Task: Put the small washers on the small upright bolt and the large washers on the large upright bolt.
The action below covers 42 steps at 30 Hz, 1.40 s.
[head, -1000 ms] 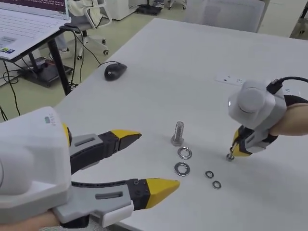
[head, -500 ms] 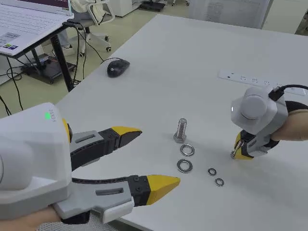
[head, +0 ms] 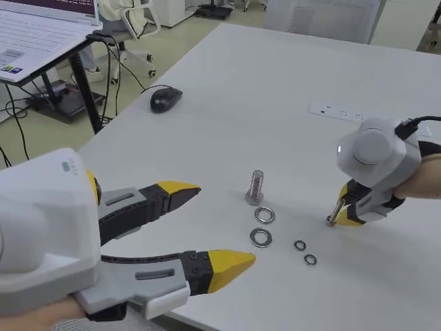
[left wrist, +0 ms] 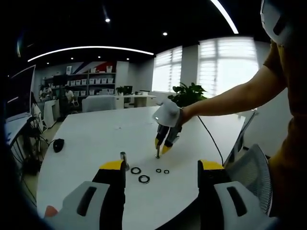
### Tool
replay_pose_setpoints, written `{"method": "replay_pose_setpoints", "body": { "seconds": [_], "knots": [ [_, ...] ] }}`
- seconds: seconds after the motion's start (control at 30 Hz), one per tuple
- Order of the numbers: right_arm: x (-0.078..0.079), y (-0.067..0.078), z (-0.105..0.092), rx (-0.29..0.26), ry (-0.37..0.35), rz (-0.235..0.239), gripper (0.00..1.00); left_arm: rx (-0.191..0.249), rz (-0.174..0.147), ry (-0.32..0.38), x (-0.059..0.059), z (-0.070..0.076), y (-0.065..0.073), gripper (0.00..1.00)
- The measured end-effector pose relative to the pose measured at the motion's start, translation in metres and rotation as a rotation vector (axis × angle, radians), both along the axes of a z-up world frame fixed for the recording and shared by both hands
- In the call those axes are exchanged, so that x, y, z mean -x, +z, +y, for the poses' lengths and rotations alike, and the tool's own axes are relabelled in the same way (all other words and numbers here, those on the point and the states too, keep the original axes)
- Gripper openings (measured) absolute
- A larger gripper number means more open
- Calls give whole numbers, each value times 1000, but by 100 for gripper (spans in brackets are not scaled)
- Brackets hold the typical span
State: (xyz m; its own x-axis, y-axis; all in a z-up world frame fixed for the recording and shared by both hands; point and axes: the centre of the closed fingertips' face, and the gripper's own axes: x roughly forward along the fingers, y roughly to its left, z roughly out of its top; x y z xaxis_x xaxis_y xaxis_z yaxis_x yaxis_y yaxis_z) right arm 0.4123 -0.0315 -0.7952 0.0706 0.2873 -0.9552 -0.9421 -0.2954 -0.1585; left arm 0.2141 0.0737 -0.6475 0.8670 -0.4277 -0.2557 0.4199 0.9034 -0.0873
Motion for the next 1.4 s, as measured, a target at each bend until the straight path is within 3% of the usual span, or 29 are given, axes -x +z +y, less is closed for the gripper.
{"method": "replay_pose_setpoints", "body": {
  "seconds": [0.27, 0.6, 0.93, 1.4],
  "knots": [
    [14, 9, -14, -3, -28, 6, 20, 3, -10, -20, 0, -5, 2, 60],
    [34, 13, -18, -20, -41, 18, 20, -2, -23, -48, 1, -8, 6, 60],
    [60, 1, -12, -33, -35, 68, 19, 6, -34, -81, 1, -11, 9, 60],
    [80, -19, 7, -41, -42, 130, 20, 8, -29, -80, 1, -4, 7, 60]
  ]
}}
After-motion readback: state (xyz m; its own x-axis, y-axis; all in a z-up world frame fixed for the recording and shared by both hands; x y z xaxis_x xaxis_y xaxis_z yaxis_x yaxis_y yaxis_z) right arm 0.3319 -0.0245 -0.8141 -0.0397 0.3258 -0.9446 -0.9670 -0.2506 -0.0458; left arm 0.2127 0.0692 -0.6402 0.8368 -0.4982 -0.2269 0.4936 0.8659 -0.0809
